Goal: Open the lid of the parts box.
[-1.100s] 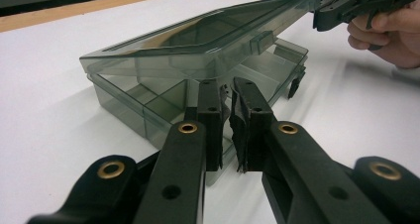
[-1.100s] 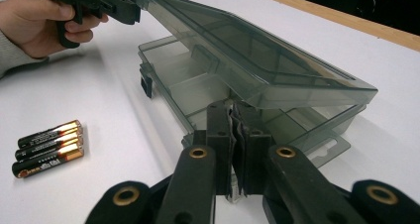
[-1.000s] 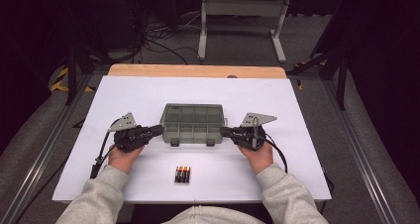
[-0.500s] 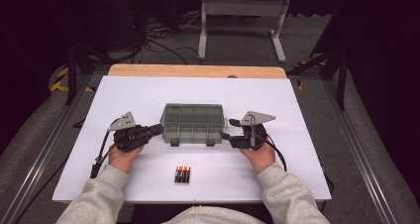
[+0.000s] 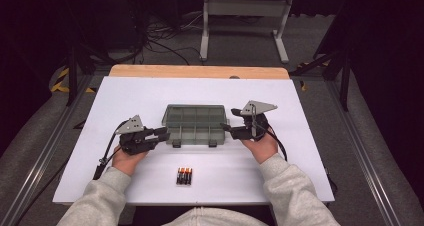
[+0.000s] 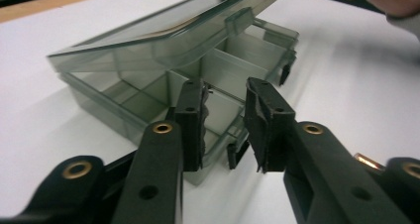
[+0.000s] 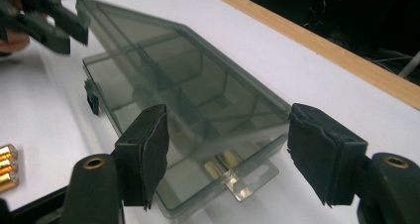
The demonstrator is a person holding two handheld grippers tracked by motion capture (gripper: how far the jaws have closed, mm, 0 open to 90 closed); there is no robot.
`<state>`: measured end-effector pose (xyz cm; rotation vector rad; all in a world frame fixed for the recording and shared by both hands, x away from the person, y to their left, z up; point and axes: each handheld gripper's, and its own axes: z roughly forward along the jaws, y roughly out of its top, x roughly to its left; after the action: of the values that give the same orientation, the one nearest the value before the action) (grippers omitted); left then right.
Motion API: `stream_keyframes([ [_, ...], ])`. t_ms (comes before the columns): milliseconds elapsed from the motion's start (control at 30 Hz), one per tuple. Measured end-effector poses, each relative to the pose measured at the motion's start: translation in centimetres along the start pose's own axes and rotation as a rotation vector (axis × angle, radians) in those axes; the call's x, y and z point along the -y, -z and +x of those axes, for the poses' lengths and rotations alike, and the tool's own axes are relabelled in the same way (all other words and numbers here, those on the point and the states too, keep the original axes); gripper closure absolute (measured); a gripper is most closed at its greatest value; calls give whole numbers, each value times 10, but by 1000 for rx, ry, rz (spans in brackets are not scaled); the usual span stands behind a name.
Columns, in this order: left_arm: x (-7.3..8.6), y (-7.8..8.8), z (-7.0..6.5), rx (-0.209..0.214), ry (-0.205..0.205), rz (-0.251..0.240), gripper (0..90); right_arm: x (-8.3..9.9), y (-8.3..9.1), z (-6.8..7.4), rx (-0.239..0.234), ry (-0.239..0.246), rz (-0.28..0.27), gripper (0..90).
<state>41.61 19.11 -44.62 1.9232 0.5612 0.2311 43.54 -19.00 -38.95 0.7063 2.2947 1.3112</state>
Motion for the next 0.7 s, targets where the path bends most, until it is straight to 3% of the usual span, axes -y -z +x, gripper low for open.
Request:
stream_keyframes([
  [133,0,-6,-2,11,1,37,636,-4,-1,-4,14,2,2,345],
  [300,-1,-7,0,13,11,16,632,-2,-1,-3,-16,-1,21,331],
  [500,-3,-5,1,2,17,-6,635,-3,7,3,-58,40,-24,242],
  [700,-4,-3,3,1,25,-20,638,2,-7,3,-52,55,39,215],
])
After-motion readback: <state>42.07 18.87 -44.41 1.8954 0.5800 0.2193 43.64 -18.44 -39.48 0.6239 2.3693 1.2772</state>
